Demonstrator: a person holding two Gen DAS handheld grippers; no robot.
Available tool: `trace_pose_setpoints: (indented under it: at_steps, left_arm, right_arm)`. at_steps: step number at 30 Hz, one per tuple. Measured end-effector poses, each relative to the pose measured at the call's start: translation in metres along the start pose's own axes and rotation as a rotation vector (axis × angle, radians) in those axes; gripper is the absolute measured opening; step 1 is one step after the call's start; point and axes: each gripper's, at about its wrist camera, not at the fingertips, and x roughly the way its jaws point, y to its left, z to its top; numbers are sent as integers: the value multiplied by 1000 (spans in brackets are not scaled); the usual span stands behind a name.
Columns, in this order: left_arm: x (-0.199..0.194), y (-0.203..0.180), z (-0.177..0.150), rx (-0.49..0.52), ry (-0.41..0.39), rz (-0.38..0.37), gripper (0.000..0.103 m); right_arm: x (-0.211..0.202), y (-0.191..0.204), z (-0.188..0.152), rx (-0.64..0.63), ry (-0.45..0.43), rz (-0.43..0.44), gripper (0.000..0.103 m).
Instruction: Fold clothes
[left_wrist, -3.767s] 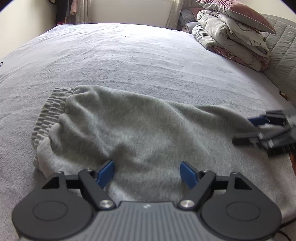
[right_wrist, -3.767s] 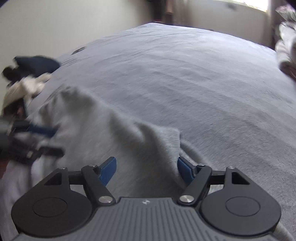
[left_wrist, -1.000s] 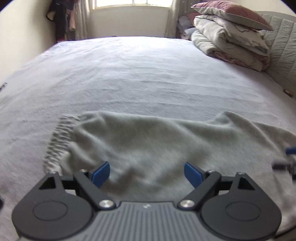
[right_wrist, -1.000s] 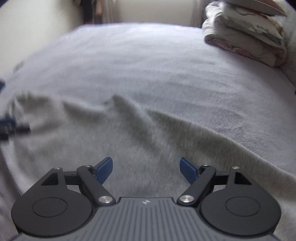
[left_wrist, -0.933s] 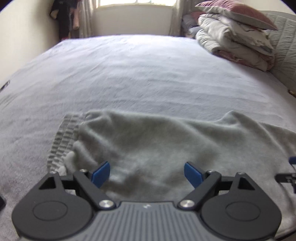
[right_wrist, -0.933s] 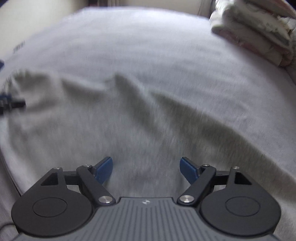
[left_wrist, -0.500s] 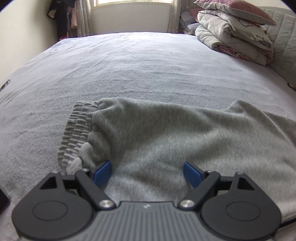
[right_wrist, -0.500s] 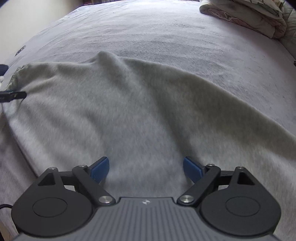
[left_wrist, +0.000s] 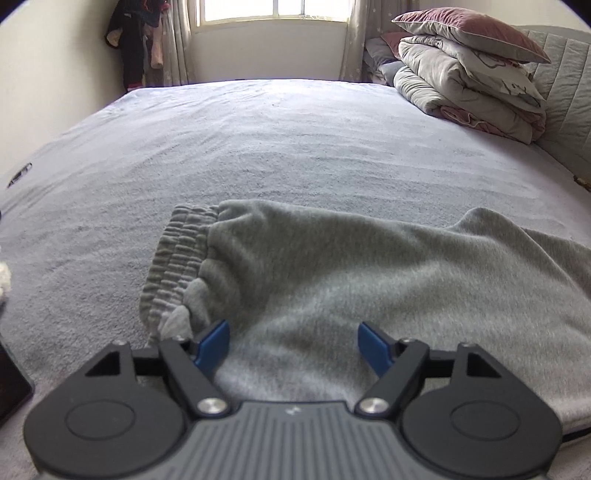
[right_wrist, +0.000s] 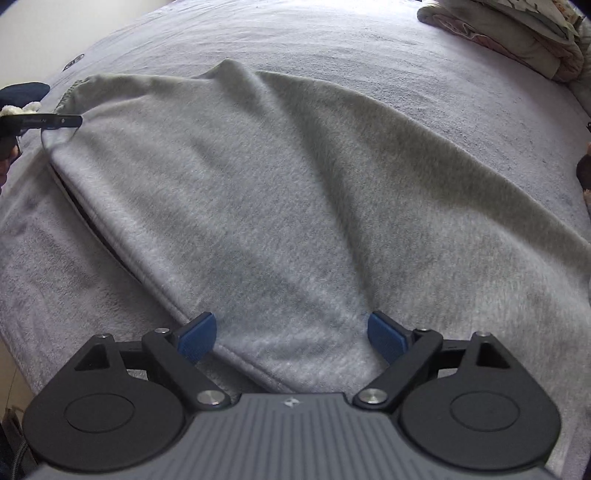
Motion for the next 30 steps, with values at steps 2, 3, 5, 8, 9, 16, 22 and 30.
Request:
trace_pose_setpoints:
  at_steps: [2,3,5,8,9,16,22,30]
  left_arm:
    - [-4,-3,0,-3,-8,-5,84]
    - [-6,-3,0,-5,-12,-9,84]
    - [-9,-8,-2,12,-23,0,84]
    - [-9,-21,-11,75,-9,8,85]
    - [-5,-23,-15,75,25,8,85]
    - [-9,-15,-27,97,76,21,87]
    - [-27,11,-19,-20,37,-37,81]
    - [-26,100,-11,-373,33,59,85]
  right_arm:
    - [-3,1,5,25,-42,3,92]
    - [-4,4,9,33,-72,-2,92]
    - [-5,11,17,46,-140,-15,92]
    - [4,28,30,24,-174,-16,92]
    - [8,34,33,12,-172,-10,92]
    - [34,73,36,-152,-61,36,95]
    - [24,74,56,-106,-166,43,92]
    - [36,138,70,-233,-295,158,53]
